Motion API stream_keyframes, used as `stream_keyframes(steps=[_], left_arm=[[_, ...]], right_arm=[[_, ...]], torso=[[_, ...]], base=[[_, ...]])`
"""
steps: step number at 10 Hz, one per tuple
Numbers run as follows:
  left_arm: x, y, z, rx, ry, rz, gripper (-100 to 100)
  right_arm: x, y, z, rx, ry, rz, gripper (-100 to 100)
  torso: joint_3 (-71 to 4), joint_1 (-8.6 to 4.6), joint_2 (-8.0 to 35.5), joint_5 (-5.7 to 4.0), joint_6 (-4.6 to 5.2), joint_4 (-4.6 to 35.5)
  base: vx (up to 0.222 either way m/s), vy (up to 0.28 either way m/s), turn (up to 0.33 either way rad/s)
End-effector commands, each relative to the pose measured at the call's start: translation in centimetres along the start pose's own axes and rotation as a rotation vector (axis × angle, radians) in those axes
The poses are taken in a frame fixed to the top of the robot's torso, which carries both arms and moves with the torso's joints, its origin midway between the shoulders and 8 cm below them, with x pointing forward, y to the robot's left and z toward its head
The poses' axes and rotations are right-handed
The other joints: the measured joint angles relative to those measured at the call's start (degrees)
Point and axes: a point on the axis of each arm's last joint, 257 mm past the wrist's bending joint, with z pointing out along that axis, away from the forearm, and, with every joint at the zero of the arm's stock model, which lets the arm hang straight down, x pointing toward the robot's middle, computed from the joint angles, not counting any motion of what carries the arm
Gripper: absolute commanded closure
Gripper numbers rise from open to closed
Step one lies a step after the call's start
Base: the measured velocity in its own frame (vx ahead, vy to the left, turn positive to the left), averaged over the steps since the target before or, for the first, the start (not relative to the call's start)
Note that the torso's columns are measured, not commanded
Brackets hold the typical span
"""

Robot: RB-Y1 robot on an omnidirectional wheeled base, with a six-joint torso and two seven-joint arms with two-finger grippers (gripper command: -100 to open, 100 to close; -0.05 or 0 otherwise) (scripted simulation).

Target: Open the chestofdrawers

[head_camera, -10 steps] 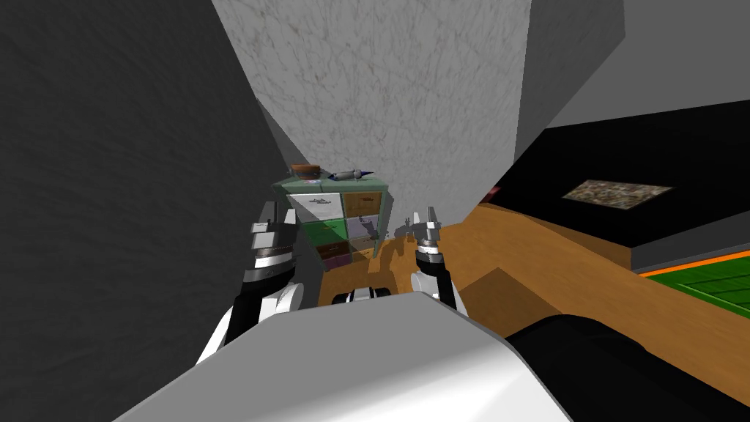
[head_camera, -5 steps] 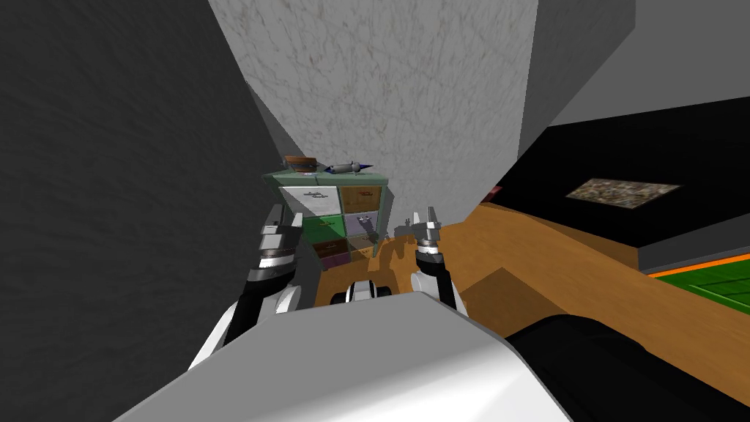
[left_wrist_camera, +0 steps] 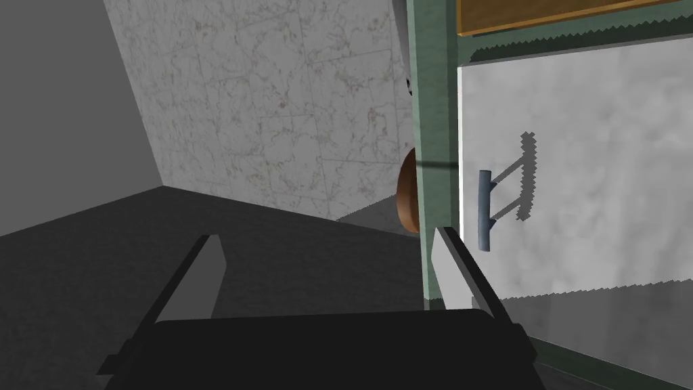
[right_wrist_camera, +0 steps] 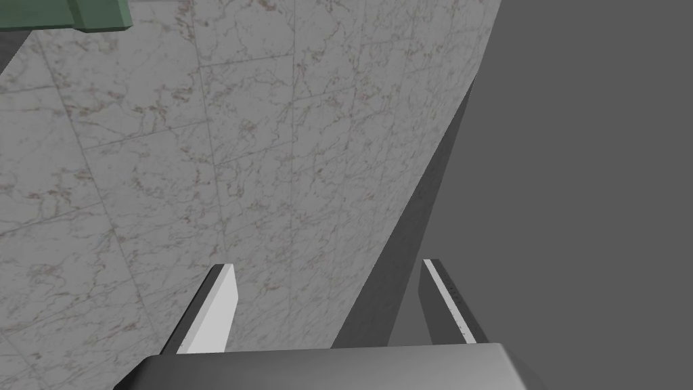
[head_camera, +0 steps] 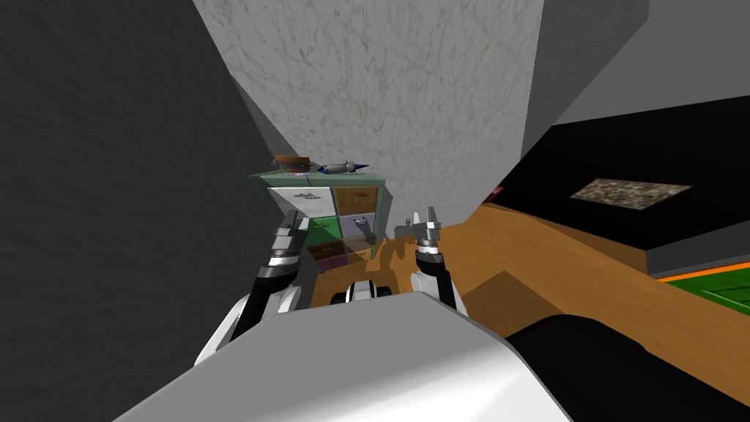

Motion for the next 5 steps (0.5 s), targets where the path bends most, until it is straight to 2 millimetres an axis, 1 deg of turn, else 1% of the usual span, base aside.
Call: stream_keyframes(steps=[1,5], left_arm=[[0.3,2.7,-0.8,-0.039,0.021,0.005,-100],[0.4,6.7,-2.0,-0.102,0.035,0.006,-100]], right_arm=[[0.0,0.0,0.0,0.000,0.000,0.000,0],[0.0,0.0,0.0,0.000,0.000,0.000,0]], torso=[[0.00,-0.01,0.00,0.00,0.00,0.00],[0.01,-0.01,0.02,0.00,0.00,0.00]], base=[[0.063,-0.081,0.014],[0.067,-0.087,0.015]])
